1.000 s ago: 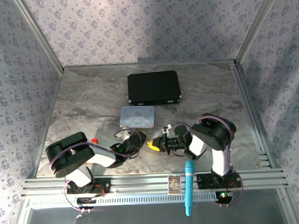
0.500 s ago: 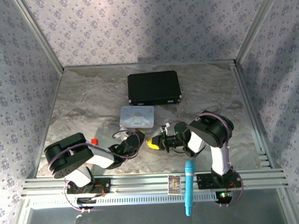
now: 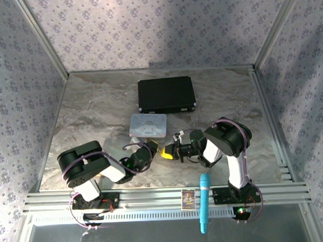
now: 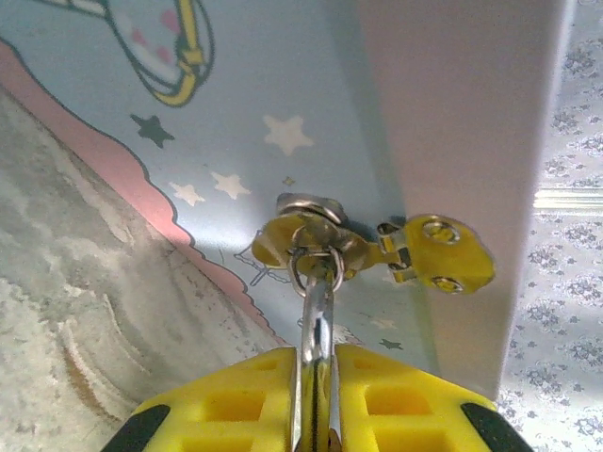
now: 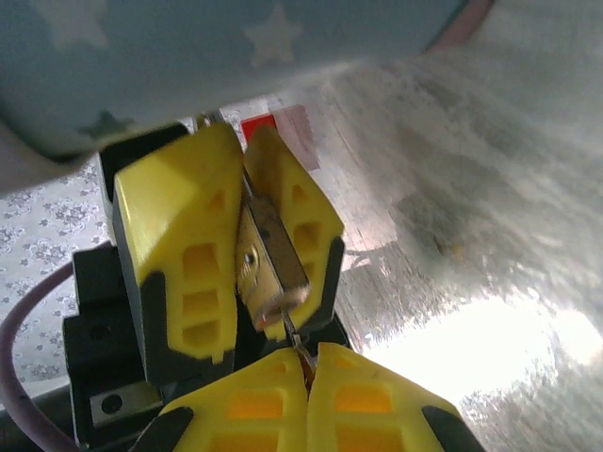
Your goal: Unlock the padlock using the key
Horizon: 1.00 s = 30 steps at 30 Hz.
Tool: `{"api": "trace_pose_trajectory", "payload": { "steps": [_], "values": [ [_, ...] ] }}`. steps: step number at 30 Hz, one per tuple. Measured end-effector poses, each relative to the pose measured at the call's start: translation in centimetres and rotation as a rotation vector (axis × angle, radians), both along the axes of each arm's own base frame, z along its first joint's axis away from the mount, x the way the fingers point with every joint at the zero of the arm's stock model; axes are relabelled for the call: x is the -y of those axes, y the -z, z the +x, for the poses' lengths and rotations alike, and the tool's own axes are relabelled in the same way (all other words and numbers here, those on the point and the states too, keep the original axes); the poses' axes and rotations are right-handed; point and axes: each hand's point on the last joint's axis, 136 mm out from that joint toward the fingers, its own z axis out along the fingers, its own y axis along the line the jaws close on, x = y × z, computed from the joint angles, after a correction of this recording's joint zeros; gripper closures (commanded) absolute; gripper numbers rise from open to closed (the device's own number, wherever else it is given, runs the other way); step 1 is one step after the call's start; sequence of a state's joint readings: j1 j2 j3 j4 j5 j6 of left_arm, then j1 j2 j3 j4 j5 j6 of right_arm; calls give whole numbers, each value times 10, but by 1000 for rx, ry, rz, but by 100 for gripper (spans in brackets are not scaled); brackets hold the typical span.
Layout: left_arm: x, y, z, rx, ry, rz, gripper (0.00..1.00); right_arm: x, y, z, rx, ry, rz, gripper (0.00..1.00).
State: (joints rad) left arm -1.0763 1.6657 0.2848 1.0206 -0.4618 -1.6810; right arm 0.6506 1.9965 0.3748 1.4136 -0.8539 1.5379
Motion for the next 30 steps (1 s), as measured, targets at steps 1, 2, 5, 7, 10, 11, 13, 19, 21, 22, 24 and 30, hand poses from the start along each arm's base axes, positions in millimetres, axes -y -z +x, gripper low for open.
{"api": "trace_pose_trajectory", "payload": {
  "steps": [1, 2, 5, 7, 10, 11, 13, 19, 21, 22, 24, 30],
  "values": [
    [2, 0, -1, -2, 4, -4, 100, -1, -1, 2, 2, -3, 4, 100],
    [2, 0, -2, -2, 3, -3, 100, -1, -1, 3, 2, -3, 5, 100],
    [2, 0, -2, -3, -5, 2, 100, -1, -1, 3, -1, -7, 4, 100],
    [2, 1, -2, -4, -12, 8, 100, -1, -1, 3, -2, -8, 4, 100],
    [3, 2, 0, -13, -22, 19, 100, -1, 0, 5, -3, -1, -7, 100],
    [3, 3, 0, -18, -25, 25, 100, -1, 0, 6, -1, 3, -14, 100],
    [3, 4, 0, -28, -27, 36, 100, 0, 2, 6, 1, 11, -37, 100],
    [6, 5, -5, -50, -13, 84, 100, 2, 3, 2, -4, 5, -93, 100],
    [6, 6, -5, -55, -14, 98, 100, 2, 4, 2, -12, 5, -103, 98],
    [5, 7, -5, -55, -17, 106, 100, 1, 5, 2, -16, 5, -107, 94],
    [4, 7, -5, -54, -23, 114, 100, 1, 6, 3, -23, 8, -112, 85],
    [5, 5, -8, -67, -25, 120, 100, 4, 9, 0, -8, 10, -130, 66]
  ]
}}
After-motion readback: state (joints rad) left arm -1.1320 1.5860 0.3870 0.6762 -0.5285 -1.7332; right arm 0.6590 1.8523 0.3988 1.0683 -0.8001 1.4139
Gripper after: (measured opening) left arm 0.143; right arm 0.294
